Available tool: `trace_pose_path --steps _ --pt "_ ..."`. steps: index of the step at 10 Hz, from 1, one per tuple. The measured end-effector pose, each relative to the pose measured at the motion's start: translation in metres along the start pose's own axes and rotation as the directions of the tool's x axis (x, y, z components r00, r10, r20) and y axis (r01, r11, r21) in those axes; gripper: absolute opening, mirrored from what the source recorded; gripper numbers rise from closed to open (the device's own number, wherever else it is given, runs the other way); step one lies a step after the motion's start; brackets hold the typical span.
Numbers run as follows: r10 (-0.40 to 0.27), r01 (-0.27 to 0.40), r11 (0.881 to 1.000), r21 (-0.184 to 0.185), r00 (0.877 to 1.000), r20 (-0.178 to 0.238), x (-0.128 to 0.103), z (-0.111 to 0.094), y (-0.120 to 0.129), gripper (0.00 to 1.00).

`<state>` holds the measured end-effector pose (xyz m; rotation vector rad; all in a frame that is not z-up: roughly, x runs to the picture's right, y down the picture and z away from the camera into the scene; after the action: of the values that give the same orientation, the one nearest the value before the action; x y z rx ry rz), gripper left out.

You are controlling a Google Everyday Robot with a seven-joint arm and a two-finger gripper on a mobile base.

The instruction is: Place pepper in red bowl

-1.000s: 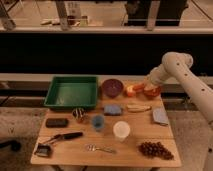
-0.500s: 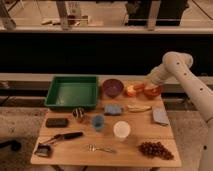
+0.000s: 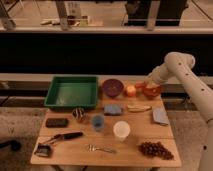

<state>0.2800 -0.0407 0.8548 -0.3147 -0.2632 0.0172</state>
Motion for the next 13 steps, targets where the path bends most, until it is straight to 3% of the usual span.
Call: trace_pose_path --steps 5,7,13 --pt "0.025 -0.024 0.999 0.027 1.000 -0.010 0.024 0.008 -0.013 0.02" --pt "0.027 -0.026 0.999 0.034 0.999 -0.022 0.037 0.020 -0.017 0.02" --pt "-0.002 0.015 0.995 0.101 0.992 -0.127 0.071 0.042 -0.025 0.02"
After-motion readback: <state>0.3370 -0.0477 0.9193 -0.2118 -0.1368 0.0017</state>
